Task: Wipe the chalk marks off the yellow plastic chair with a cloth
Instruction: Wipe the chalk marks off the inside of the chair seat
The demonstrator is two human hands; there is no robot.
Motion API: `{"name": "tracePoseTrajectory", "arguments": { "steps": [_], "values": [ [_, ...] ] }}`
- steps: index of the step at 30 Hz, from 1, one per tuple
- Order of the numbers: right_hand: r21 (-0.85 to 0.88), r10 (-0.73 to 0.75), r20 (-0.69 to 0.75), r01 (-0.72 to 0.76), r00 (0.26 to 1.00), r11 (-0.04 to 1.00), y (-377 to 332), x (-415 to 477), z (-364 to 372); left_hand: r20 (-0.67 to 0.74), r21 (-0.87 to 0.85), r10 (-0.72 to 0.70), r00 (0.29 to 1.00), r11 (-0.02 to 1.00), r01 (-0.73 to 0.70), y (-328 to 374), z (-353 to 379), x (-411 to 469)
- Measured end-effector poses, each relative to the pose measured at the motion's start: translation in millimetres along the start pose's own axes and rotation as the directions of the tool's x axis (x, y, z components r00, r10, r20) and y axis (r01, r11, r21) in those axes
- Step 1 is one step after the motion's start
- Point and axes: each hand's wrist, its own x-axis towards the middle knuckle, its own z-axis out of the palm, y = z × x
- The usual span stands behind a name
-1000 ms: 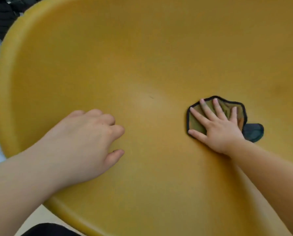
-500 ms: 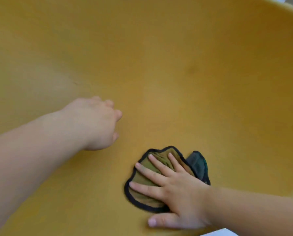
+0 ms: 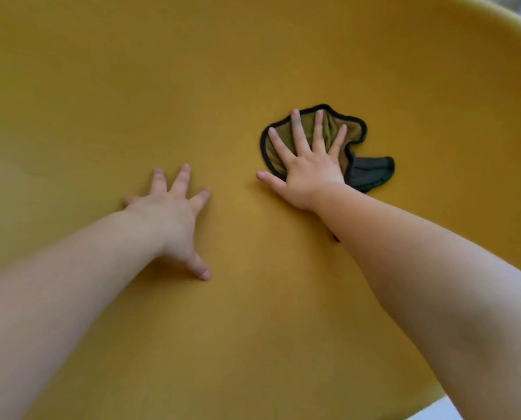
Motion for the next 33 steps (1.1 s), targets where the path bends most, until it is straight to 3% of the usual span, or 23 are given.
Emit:
{"name": "tracePoseTrajectory", "arguments": {
  "steps": [4, 9, 11, 14, 18, 21, 25, 29, 33],
  "values": [
    [0.112, -0.185, 0.080, 0.175, 0.980, 0.978, -33.3, -22.7, 10.9, 0.032, -0.023, -0.025, 0.999, 0.999, 0.026, 8.6, 1.2, 6.6],
    [0.185, -0.478, 0.367, 0.441, 0.798, 0.878, 15.3, -128.9, 6.6, 0.101, 0.004, -0.050, 0.994, 0.999, 0.050, 21.6, -7.2, 8.3],
    [0.145, -0.488, 0.454, 0.478, 0.746, 0.866, 57.8, -156.5, -6.5, 0.134, 0.031, -0.063, 0.989, 0.998, 0.060, 28.3, -16.5, 3.0],
    [-0.028, -0.415, 0.497, 0.493, 0.762, 0.870, 123.2, -145.1, -34.5, 0.155, 0.110, -0.080, 0.985, 0.992, 0.063, 28.1, -33.0, -9.3],
    [-0.342, -0.316, 0.371, 0.445, 0.873, 0.828, 176.1, -59.2, -86.1, 0.136, 0.132, -0.117, 0.984, 0.986, 0.099, 11.9, -66.5, -26.0],
    [-0.411, -0.312, 0.211, 0.374, 0.926, 0.831, 177.5, 4.1, -121.6, 0.017, 0.141, -0.087, 0.996, 0.986, 0.083, -5.5, -102.5, -36.2],
    [-0.321, -0.312, 0.038, 0.307, 0.949, 0.896, 140.8, 47.3, -144.1, -0.198, 0.183, -0.102, 0.975, 0.973, 0.139, -47.5, -154.2, -42.2],
    [-0.175, -0.327, -0.078, 0.310, 0.942, 0.934, 79.5, 66.8, -155.6, -0.432, 0.167, -0.157, 0.888, 0.954, 0.250, -106.4, -199.5, -43.2],
    [0.036, -0.405, -0.106, 0.411, 0.908, 0.911, -0.2, 67.2, -175.1, -0.506, 0.062, -0.238, 0.829, 0.949, 0.310, -155.2, -213.4, -53.6]
  ]
}}
